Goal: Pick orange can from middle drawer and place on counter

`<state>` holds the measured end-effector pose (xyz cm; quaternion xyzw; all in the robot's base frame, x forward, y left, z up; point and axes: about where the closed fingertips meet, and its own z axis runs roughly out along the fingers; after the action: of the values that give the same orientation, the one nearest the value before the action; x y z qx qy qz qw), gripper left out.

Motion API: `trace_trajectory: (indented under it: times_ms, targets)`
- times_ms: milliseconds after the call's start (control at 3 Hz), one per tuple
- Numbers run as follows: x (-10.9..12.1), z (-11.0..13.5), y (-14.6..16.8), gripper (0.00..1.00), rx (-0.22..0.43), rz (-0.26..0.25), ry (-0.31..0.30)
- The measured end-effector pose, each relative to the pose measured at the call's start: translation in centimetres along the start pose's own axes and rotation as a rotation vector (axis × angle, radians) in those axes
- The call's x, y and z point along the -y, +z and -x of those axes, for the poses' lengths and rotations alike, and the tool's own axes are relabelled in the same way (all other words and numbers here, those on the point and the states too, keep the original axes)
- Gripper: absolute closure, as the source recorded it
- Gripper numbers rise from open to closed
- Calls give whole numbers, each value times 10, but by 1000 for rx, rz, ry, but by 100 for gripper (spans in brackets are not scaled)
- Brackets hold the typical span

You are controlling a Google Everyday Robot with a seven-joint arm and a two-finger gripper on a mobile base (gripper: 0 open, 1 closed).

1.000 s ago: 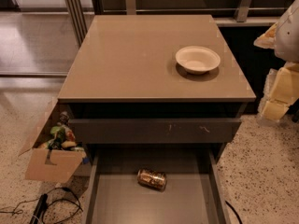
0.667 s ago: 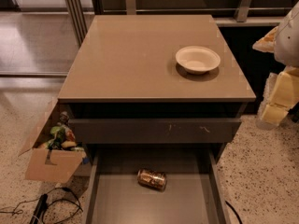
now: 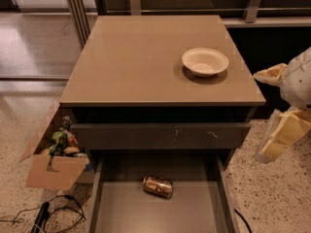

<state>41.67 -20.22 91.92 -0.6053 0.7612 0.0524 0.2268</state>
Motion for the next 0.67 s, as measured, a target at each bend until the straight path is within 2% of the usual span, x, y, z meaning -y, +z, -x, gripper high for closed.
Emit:
trace_trajectory:
  times_ms: [333,667]
  targets:
    - [-12,-5,33,0,82,-6,13]
    - [-21,-14,77,0,98,37,20]
